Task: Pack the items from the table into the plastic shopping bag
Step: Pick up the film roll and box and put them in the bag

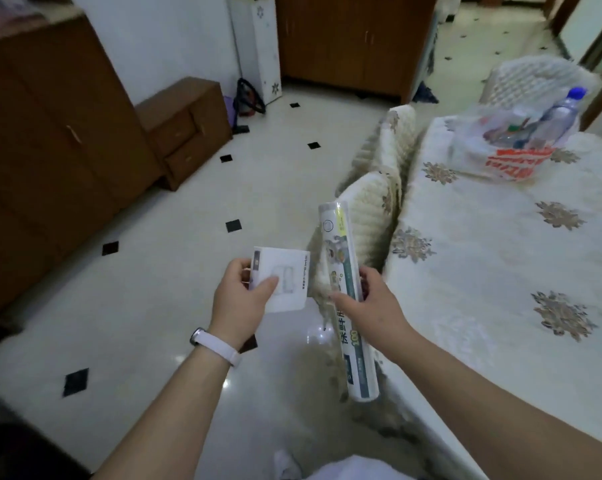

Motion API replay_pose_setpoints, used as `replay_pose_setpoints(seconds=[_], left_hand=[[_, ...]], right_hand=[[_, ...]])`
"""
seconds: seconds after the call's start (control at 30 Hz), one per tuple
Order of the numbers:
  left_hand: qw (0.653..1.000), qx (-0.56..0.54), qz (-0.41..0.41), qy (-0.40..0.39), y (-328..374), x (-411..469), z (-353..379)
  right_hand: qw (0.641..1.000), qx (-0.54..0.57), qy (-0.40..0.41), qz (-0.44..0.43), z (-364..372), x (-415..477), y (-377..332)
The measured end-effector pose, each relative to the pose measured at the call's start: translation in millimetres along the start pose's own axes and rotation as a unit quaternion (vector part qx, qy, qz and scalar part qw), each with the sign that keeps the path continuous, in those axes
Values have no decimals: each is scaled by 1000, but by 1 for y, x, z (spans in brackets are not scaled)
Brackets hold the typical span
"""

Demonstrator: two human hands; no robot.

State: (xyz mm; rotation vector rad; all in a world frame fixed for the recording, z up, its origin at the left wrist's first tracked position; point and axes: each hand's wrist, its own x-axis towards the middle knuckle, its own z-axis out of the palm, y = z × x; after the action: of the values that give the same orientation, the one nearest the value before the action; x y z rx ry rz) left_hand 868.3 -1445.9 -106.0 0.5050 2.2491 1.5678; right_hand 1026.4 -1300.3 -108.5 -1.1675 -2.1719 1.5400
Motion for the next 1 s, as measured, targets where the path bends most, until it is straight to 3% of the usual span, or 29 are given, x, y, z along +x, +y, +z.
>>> replay_pose_setpoints(seconds=[0.3,0.57,0.73,1.0], left_hand=[[993,-40,-44,98,-42,30,-130],[984,-37,-79,154,-71,81,-201],[981,-14,-99,167,-89,157,-230],[986,28,-91,138,-60,307,-261]], right_hand=[[996,-41,-68,-47,97,32,-81],[991,-24,-117,-61,182,100,-135],[986,-9,-154,-60,246,172,-157],[989,48,-126,-56,294,296,-227]])
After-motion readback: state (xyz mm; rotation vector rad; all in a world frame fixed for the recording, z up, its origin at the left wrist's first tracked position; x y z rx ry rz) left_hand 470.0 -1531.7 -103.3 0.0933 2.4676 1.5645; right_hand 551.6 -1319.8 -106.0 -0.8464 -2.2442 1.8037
